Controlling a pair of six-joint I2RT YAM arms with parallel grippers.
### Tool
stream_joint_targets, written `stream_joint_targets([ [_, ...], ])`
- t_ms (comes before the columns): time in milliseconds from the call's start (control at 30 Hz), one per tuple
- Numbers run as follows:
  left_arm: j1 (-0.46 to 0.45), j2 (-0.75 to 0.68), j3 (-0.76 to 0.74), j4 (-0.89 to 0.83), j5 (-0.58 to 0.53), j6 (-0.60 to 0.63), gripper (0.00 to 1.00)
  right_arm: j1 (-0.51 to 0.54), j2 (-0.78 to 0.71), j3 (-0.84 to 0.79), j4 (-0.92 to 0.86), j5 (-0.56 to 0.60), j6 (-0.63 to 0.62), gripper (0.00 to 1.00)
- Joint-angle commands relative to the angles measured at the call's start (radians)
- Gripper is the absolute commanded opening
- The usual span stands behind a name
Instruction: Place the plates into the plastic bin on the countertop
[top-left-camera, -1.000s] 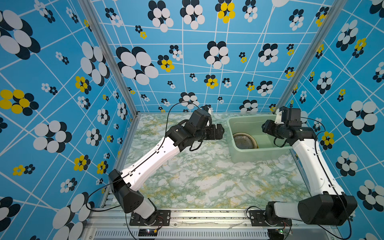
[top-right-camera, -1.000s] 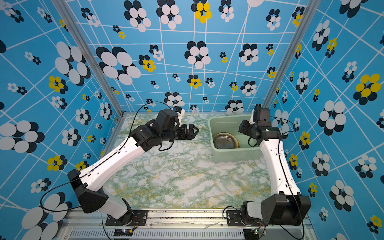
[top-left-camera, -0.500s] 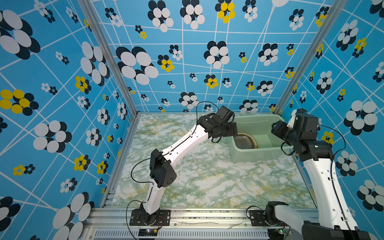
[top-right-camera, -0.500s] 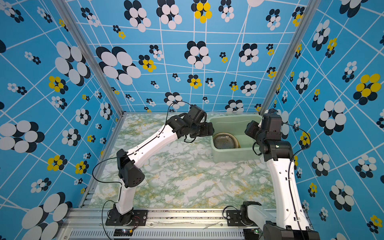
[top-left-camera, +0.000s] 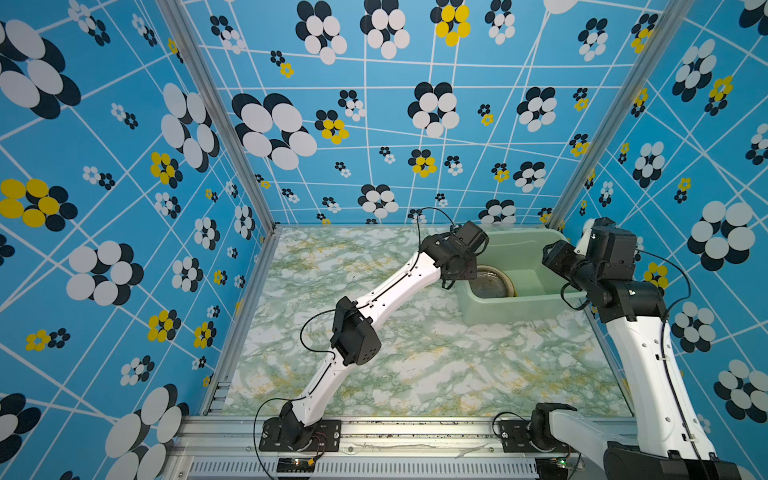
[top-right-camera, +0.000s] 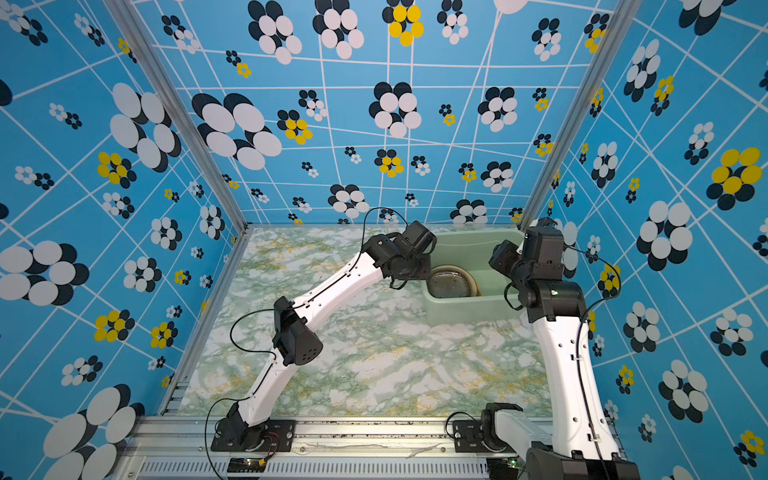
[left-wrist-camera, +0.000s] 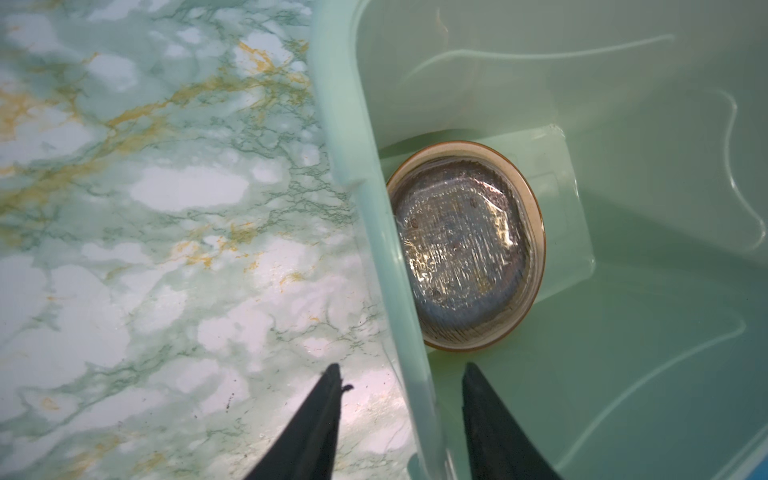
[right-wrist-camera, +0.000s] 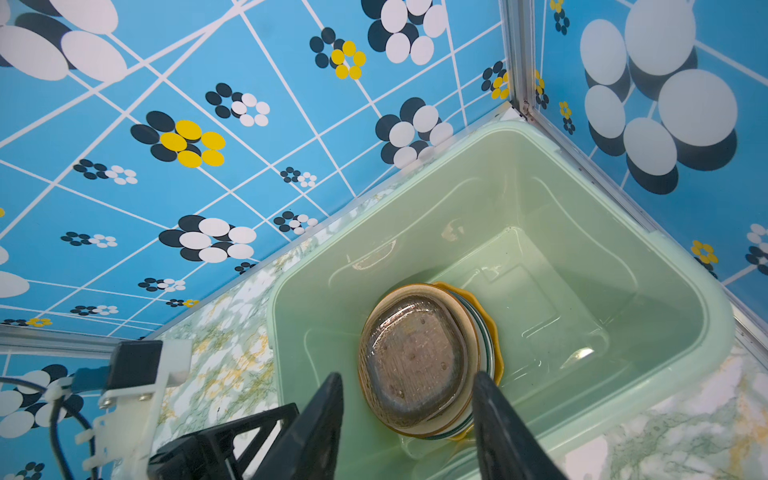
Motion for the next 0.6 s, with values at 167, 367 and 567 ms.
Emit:
stream_joint_targets([
  [167, 0.001, 0.026, 0.032, -0.056, -0.127, 0.025, 0.22, -0.005, -0.002, -0.013, 0.035, -0.02, -0.006, 0.52],
  [367, 0.011, 0.004, 0.031, -0.136, -0.223, -0.005, 0.07, -0.005, -0.012, -0.038, 0.039, -0.018, -0.003, 0.52],
  [567, 0.031, -0.035, 0.018, -0.216, -0.313, 0.001, 0.03, -0.005, -0.027, -0.055, 0.041, -0.014, 0.001, 0.52],
])
